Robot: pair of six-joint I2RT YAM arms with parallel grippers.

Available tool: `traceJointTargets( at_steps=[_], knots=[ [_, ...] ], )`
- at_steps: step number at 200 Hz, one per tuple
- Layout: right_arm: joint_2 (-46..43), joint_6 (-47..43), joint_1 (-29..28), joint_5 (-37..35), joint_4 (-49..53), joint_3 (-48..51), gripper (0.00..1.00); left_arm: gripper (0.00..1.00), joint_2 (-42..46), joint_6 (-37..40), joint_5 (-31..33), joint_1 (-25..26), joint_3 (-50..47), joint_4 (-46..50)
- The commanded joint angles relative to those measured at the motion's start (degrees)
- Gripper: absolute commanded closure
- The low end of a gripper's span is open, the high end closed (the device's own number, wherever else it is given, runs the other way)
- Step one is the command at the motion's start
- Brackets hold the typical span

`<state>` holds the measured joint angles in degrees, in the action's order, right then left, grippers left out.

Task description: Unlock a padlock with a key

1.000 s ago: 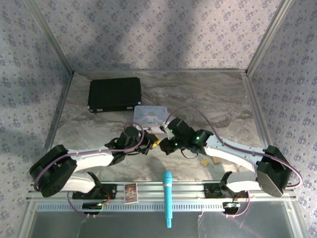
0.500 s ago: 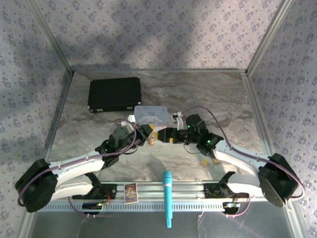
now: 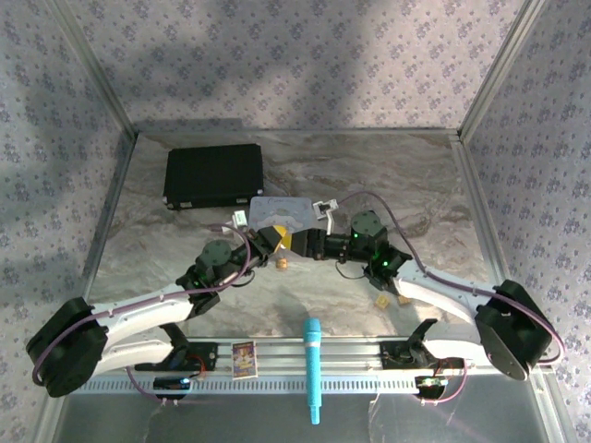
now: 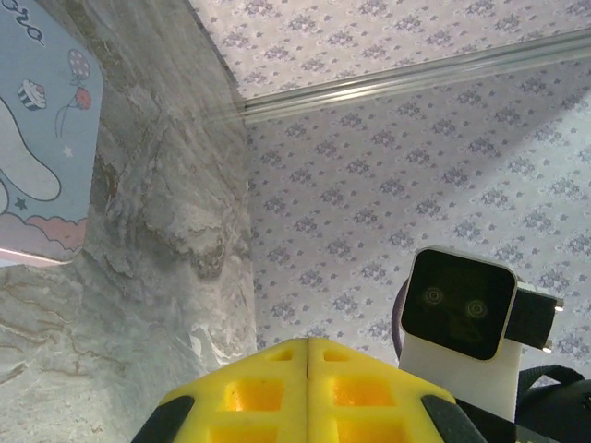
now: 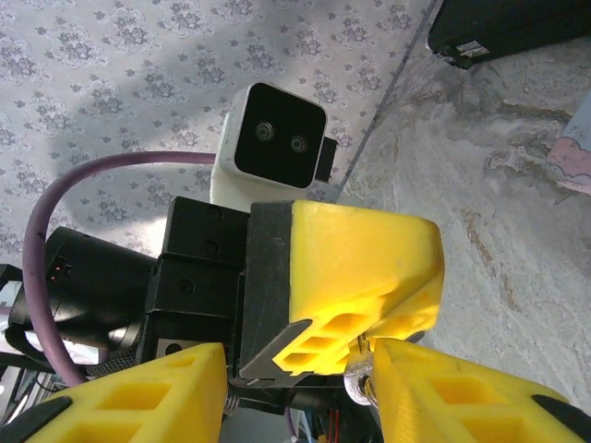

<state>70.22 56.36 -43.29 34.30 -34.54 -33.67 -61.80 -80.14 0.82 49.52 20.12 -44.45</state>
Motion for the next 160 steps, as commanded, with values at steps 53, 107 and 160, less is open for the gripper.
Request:
traceJointTargets(
  at_steps=[53, 107, 160],
  knots=[
    [2.03, 1.50, 0.43, -0.20, -0.30, -0.37, 0.46, 1.00, 3.18, 1.27, 2.09, 0.27, -0.89, -4.10],
    [6.16, 6.91, -0.87, 2.45, -13.10, 0.10, 0.62, 1.00, 3.07, 2.18, 2.74, 0.32, -0.17, -2.94],
    [8.83, 10.24, -1.32, 2.62, -19.33, 1.43, 0.74, 1.00, 2.45, 1.48, 3.04, 0.29, -0.78, -4.42]
  ],
)
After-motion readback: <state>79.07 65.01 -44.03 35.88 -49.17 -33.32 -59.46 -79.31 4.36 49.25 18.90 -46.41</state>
